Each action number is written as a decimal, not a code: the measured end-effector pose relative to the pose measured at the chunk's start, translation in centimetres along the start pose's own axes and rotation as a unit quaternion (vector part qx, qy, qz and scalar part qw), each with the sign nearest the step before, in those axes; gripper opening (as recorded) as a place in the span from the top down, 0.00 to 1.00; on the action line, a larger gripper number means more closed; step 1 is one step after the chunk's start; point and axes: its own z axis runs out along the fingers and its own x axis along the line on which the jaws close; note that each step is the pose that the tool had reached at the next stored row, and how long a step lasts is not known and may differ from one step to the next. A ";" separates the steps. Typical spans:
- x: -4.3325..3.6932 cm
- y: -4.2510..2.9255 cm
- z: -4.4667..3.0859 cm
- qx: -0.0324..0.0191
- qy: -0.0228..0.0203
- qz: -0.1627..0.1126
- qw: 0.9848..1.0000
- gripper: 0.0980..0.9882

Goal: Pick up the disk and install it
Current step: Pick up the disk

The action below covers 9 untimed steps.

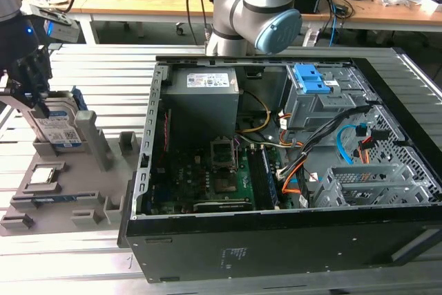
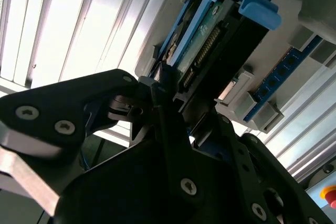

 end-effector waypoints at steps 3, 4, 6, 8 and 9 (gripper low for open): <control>0.00 0.00 -0.06 0.000 0.000 0.000 1.000 0.70; 0.00 -0.01 -0.12 0.000 0.000 0.000 1.000 0.70; -0.01 -0.01 -0.34 0.000 0.000 0.000 1.000 0.70; -0.02 0.00 -0.74 0.000 0.000 0.000 1.000 0.70; -0.02 0.00 -1.06 0.000 0.000 0.000 1.000 0.70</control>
